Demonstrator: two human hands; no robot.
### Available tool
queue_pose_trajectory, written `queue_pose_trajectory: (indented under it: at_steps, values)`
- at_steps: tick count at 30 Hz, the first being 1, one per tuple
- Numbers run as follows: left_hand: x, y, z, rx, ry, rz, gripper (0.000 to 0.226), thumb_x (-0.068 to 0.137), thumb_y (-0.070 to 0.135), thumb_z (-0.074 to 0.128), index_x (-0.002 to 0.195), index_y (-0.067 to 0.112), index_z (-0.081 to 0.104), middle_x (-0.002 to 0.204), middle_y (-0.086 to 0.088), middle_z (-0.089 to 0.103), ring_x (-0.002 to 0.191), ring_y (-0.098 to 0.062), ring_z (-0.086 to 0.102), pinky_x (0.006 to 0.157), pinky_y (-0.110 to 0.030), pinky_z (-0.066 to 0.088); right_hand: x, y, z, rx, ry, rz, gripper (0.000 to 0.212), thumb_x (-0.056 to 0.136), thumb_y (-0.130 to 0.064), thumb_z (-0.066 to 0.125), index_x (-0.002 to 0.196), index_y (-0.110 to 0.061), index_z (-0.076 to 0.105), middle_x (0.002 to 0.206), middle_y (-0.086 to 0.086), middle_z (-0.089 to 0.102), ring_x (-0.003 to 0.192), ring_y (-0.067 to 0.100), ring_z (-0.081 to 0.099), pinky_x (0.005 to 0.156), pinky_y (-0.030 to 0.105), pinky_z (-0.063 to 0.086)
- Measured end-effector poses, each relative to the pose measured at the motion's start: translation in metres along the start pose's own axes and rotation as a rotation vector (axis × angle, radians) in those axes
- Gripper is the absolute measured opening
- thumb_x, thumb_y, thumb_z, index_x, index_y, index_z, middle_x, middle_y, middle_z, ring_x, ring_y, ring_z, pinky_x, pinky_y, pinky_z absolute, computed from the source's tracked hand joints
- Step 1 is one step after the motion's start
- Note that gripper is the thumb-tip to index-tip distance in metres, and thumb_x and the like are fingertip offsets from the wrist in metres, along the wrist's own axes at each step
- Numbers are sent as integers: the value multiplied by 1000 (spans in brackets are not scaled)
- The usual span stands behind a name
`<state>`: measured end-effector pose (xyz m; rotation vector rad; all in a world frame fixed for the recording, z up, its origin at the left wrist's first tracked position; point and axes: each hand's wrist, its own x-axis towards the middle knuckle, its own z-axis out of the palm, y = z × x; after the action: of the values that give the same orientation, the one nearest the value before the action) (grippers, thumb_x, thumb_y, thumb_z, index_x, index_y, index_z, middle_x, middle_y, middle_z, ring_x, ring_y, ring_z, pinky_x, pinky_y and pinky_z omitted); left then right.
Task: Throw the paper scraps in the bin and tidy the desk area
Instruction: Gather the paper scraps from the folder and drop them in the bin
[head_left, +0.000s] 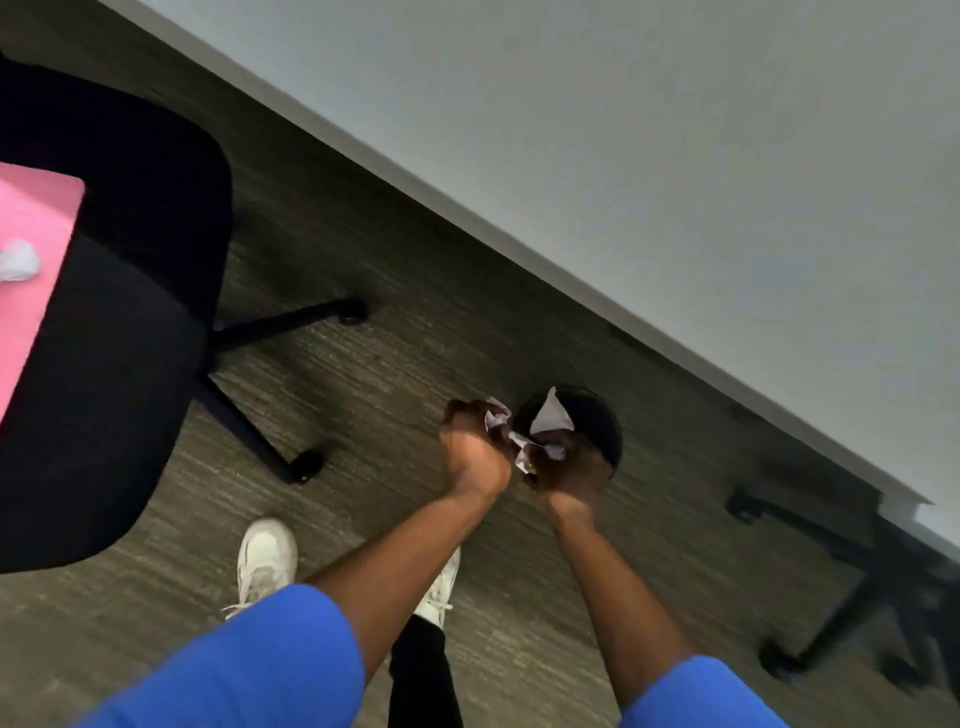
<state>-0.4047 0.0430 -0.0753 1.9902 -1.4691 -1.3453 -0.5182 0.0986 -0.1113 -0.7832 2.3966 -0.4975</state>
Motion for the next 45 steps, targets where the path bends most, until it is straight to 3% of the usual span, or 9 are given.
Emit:
queue_pose_trajectory:
  at_steps: [5, 10, 20, 23, 26, 33, 37, 40, 45]
  values:
    - [14, -4, 62, 53, -140, -73, 30, 91, 27, 59, 108, 18, 83, 115, -11, 78, 108, -30, 73, 91, -33, 53, 33, 49, 0, 59, 54, -28, 9, 75, -15, 85, 82, -18, 81, 88, 6, 80, 86, 25, 74, 75, 26, 49]
    - [30, -7, 111, -41, -209, -131, 27, 87, 21, 68, 100, 3, 83, 106, -21, 80, 102, -34, 77, 88, -38, 60, 70, 76, 3, 42, 13, 86, 15, 74, -6, 85, 83, -17, 81, 88, 7, 80, 80, 23, 72, 65, 19, 43]
    - [71, -45, 169, 9, -521, -134, 40, 90, 13, 80, 128, 4, 71, 131, -12, 72, 126, -25, 67, 101, -27, 50, 123, 109, 17, -19, -214, 153, 17, 86, -16, 68, 95, -28, 77, 107, 8, 78, 94, 32, 75, 87, 50, 62]
    - [79, -60, 177, -31, -636, -180, 62, 88, 18, 81, 145, 13, 58, 140, -5, 67, 133, -24, 62, 106, -35, 52, 126, 112, 15, -78, -215, 116, 24, 94, -11, 60, 113, -18, 74, 117, 13, 75, 105, 37, 72, 94, 45, 58]
    - [75, -59, 170, 10, -740, -150, 42, 92, 10, 74, 132, 2, 67, 129, -10, 68, 122, -24, 62, 105, -39, 51, 121, 113, 9, -123, -187, 111, 25, 98, -9, 58, 120, -8, 70, 125, 14, 71, 116, 38, 66, 93, 36, 48]
    - [35, -76, 140, 14, -767, -213, 48, 83, 34, 78, 117, 2, 71, 115, -21, 76, 93, -21, 68, 91, -42, 61, 90, 110, 7, -111, -114, 66, 19, 94, -18, 71, 108, -5, 73, 112, 21, 74, 106, 39, 69, 83, 39, 51]
    - [14, -73, 108, 216, -699, -143, 61, 73, 55, 70, 111, 8, 79, 123, -16, 77, 120, -28, 71, 103, -41, 56, 60, 101, 14, -103, -151, 22, 36, 86, -22, 63, 115, -5, 75, 114, 18, 76, 107, 38, 70, 84, 36, 52]
    - [2, -79, 74, 379, -633, -108, 46, 97, 44, 65, 125, 8, 74, 135, -14, 72, 131, -29, 64, 109, -35, 47, 33, 88, 22, -179, -202, -69, 49, 88, -16, 69, 136, -14, 66, 126, 13, 73, 115, 35, 68, 89, 36, 53]
    - [-1, -111, 12, 347, -479, -174, 47, 87, 31, 60, 131, 21, 72, 137, 0, 72, 133, -20, 62, 113, -28, 47, -16, 29, 27, -212, -341, -171, 27, 88, -13, 75, 114, -19, 76, 119, 6, 75, 109, 30, 71, 86, 28, 47]
